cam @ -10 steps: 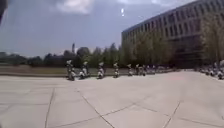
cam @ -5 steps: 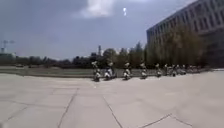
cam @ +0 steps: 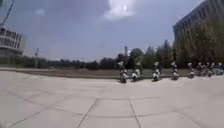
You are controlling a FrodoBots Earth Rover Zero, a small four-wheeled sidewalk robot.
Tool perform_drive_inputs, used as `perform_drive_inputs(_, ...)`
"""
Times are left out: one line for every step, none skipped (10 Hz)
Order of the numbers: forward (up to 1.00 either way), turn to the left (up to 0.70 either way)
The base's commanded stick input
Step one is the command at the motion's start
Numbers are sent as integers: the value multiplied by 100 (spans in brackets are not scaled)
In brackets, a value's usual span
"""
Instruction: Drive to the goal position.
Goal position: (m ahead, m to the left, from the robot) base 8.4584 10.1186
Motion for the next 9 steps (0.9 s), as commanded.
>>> perform_drive_inputs(70,0)
perform_drive_inputs(70,0)
perform_drive_inputs(70,0)
perform_drive_inputs(70,0)
perform_drive_inputs(70,0)
perform_drive_inputs(70,0)
perform_drive_inputs(70,0)
perform_drive_inputs(70,0)
perform_drive_inputs(70,0)
